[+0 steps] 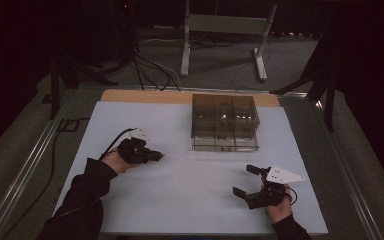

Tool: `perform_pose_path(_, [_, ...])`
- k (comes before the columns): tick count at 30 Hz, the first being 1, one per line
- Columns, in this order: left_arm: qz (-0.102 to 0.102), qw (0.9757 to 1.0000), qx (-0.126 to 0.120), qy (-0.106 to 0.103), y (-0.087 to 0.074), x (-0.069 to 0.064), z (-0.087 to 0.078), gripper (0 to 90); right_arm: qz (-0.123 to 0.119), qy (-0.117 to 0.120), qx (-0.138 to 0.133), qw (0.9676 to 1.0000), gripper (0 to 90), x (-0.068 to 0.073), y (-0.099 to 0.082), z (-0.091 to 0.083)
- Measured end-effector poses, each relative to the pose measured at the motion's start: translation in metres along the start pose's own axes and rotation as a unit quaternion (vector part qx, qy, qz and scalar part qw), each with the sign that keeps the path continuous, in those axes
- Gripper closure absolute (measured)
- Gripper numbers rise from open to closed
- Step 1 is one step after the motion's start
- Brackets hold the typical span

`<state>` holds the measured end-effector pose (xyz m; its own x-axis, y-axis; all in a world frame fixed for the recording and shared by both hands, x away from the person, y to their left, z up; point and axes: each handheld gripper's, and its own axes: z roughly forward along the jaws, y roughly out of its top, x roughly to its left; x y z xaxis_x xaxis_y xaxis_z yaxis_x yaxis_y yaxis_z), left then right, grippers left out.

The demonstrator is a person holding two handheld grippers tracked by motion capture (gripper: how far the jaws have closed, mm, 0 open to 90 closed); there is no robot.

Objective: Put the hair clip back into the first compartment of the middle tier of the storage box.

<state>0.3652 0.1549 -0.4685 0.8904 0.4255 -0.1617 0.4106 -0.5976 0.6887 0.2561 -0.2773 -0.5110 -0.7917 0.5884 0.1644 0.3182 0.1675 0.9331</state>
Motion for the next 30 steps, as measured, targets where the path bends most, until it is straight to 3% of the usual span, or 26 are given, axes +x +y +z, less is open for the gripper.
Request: perform_pose_path(30, [0.024, 0.9992, -0.014, -0.03, 0.055, -0.006, 0.011, 87.4, 0.004, 0.001, -0.003, 1.0, 0.0, -0.001, 0.0, -0.001])
